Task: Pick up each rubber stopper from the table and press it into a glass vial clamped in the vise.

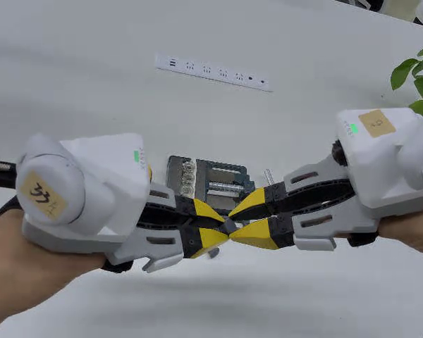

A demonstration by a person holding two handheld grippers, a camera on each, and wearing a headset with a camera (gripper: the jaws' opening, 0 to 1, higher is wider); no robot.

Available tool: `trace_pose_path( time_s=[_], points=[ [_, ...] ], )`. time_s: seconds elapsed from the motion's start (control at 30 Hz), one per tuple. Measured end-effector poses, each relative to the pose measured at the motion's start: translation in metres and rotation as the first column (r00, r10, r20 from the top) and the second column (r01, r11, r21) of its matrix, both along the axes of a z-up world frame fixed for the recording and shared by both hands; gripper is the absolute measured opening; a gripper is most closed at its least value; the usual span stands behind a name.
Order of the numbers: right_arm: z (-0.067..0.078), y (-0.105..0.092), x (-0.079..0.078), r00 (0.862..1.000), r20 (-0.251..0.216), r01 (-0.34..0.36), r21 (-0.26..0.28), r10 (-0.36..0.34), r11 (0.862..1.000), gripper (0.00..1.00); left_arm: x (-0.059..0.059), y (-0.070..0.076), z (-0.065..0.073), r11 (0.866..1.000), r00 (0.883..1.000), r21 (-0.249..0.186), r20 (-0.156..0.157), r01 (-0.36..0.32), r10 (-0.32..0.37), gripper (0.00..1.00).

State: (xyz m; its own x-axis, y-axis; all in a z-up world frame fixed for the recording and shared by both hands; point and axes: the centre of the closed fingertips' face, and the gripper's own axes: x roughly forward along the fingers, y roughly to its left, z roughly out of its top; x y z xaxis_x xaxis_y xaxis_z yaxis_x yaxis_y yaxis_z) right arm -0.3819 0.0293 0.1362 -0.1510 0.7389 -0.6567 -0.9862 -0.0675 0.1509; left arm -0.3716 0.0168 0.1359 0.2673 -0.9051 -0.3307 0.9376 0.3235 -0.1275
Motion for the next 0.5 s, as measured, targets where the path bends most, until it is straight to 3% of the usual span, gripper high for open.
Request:
trace_pose_path(
  time_s=[0.5],
  points=[
    [-0.0042, 0.0004, -0.0007, 1.0, -0.008, 0.005, -0.017, -0.005, 1.0, 0.05, -0.0008, 0.002, -0.0041, 1.0, 1.0, 0.001, 0.0, -0.005, 0.005, 0.04]
  ],
)
